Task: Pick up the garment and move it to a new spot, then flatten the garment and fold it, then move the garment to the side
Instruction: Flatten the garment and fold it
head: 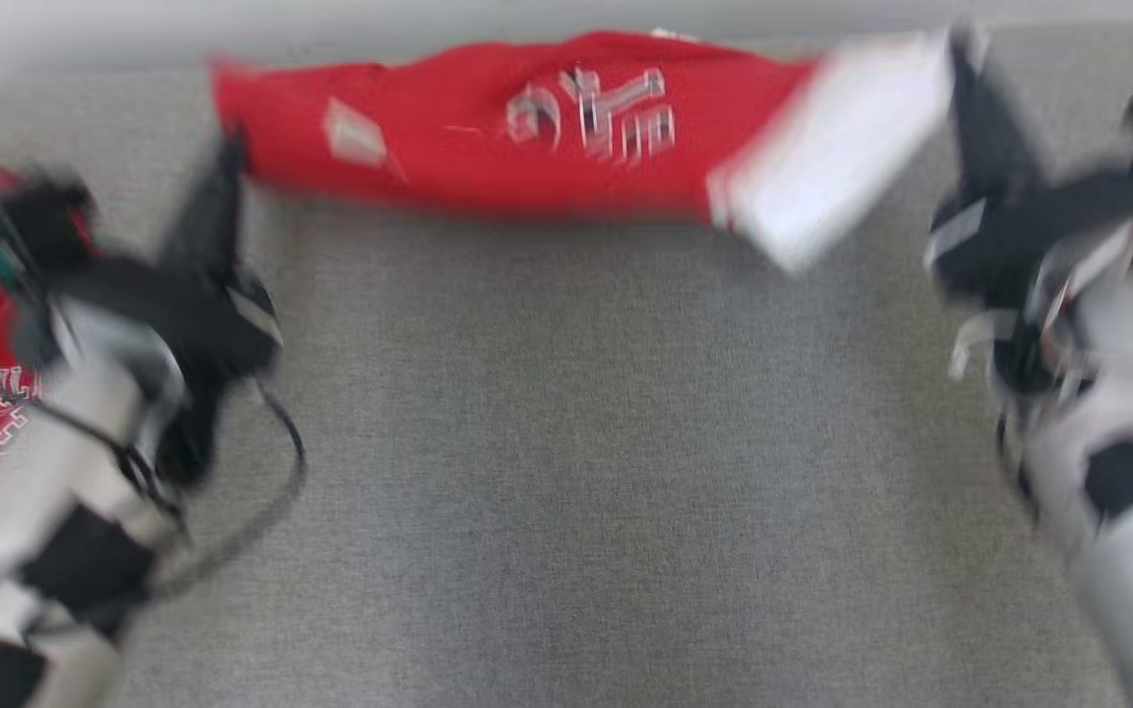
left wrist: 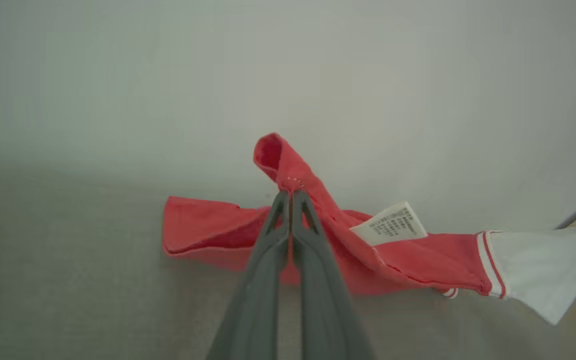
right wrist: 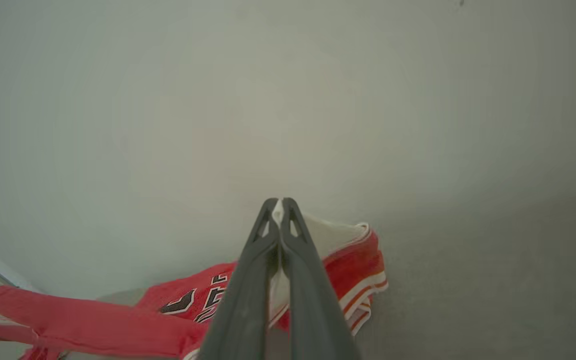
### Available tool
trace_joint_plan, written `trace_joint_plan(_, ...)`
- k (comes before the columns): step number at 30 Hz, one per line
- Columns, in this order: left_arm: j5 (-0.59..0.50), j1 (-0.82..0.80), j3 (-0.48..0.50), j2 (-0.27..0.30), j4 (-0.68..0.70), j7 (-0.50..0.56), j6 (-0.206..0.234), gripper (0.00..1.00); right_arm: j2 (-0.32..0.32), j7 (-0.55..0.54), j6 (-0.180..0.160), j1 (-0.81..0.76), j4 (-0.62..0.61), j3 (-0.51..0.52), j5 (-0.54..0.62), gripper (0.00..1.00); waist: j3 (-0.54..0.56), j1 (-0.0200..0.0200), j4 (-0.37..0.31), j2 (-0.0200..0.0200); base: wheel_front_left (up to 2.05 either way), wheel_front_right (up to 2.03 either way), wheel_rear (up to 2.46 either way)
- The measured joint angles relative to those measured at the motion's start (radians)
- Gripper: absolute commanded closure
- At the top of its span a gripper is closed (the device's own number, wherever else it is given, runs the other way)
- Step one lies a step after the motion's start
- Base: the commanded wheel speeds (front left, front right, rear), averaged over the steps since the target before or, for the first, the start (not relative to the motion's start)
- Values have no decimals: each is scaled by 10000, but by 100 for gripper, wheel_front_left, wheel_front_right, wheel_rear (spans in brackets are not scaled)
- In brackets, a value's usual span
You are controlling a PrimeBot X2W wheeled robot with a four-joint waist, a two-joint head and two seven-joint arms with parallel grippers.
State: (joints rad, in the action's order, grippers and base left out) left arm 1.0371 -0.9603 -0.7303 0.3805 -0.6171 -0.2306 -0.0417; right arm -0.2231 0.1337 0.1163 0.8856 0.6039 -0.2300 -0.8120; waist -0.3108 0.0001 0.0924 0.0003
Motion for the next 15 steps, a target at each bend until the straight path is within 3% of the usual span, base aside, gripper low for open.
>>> trace_joint_plan(6, 362, 2545, -389, -88, 17, -48, -12, 100, 2, 491, 42, -3438, -704, -77, -345, 100, 761, -2, 92, -1, 0, 0, 0)
trace_joint_plan(15, 443, 4416, -573, 100, 128, -90, 67, 100, -376, 704, 69, -6312, -1390, -468, -313, 100, 2079, -4, 108, -3, 0, 0, 0)
